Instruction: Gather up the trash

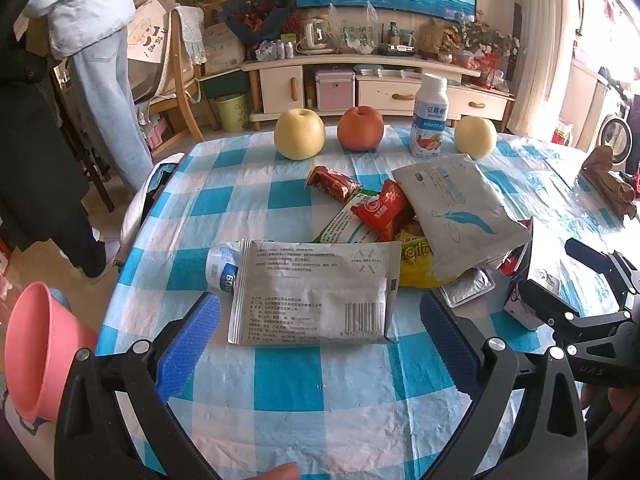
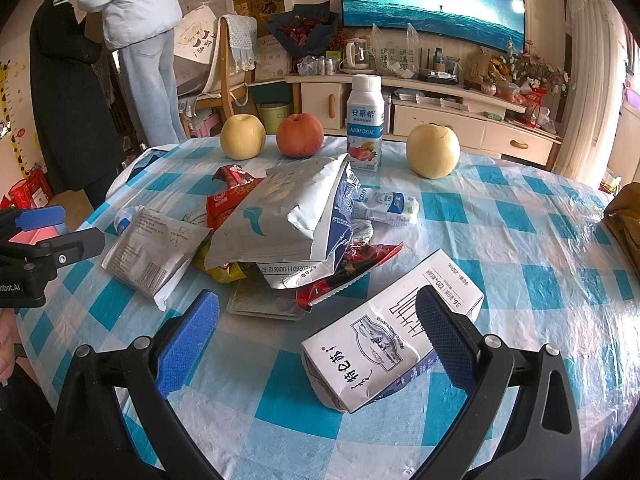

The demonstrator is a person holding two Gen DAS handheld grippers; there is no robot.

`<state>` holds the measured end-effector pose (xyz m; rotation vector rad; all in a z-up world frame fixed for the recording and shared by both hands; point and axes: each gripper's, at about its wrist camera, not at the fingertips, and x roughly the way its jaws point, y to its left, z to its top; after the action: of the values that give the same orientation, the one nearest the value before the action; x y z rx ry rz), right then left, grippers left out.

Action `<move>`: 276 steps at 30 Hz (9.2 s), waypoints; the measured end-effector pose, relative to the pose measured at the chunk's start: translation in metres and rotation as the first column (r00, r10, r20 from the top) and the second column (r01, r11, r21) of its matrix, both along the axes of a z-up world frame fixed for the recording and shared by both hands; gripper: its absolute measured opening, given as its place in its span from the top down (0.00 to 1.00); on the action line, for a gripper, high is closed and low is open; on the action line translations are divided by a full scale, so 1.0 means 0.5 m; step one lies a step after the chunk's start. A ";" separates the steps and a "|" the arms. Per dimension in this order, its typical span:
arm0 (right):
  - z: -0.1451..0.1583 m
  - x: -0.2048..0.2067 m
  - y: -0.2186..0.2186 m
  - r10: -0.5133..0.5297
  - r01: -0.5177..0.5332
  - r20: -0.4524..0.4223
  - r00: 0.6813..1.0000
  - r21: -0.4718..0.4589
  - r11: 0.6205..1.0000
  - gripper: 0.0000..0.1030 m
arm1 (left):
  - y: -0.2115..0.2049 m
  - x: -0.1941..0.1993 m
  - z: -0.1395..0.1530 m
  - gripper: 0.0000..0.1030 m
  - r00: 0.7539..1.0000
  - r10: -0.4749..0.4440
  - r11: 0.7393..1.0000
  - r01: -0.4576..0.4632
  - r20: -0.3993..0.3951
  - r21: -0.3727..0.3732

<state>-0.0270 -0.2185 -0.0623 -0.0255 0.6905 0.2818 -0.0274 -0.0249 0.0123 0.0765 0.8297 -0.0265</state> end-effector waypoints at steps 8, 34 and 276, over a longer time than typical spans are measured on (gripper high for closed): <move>0.000 0.000 -0.001 0.000 0.000 0.000 1.000 0.000 1.000 0.04 | 0.000 0.000 0.000 0.04 1.000 0.000 1.000 0.000 0.000 0.000; 0.004 -0.001 -0.003 0.000 0.000 0.001 1.000 -0.002 1.000 0.04 | 0.010 -0.001 -0.012 0.04 1.000 0.006 1.000 -0.006 -0.008 0.001; 0.110 -0.032 -0.138 -0.102 0.095 0.086 0.991 0.083 0.992 0.06 | 0.092 0.004 0.040 0.05 0.975 0.134 0.991 -0.134 0.179 -0.012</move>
<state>-0.0432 -0.2876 -0.0075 0.0704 0.5889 0.2113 -0.0256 0.0212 0.0323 0.0225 0.6534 0.1062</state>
